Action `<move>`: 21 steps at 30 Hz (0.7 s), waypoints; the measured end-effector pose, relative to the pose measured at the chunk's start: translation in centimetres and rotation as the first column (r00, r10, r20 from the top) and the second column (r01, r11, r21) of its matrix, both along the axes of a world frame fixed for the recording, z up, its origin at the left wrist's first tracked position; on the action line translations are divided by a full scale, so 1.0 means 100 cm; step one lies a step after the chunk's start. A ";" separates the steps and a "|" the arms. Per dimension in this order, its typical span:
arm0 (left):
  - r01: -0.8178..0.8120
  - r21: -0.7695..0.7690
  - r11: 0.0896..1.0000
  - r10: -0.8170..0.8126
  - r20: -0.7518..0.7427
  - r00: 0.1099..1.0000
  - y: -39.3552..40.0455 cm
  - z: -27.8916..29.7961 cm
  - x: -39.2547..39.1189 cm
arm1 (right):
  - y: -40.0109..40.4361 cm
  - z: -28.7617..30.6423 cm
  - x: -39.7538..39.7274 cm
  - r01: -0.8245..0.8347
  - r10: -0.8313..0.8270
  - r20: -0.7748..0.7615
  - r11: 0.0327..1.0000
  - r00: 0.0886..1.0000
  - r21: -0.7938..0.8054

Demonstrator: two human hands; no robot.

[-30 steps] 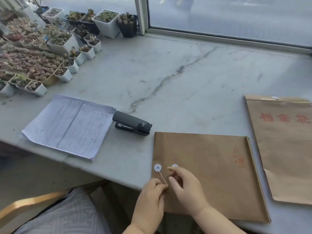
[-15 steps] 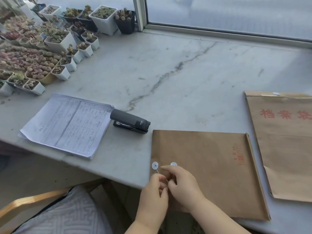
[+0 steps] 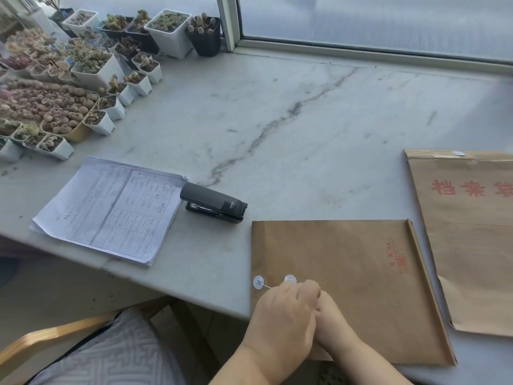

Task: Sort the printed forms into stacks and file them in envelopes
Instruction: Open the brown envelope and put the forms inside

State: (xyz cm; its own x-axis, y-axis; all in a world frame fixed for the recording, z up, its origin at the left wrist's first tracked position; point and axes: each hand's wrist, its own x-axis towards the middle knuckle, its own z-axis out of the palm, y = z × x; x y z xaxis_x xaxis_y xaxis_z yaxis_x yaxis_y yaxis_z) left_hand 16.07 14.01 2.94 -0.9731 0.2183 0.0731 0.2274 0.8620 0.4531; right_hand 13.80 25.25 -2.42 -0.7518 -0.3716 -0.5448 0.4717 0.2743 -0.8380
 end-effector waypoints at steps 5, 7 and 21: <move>-0.755 0.276 0.595 0.601 0.470 0.646 -0.036 -0.029 -0.006 | 0.008 -0.010 -0.016 0.457 -0.452 0.116 0.889 0.885 -0.026; -0.866 0.163 0.473 0.579 0.683 0.445 -0.045 -0.039 -0.012 | 0.011 -0.015 -0.022 0.512 -0.494 0.202 0.858 0.846 -0.042; -0.857 0.380 0.348 0.049 0.905 0.422 -0.040 -0.029 -0.022 | 0.028 0.018 -0.054 0.446 -0.335 0.446 0.879 0.830 -0.170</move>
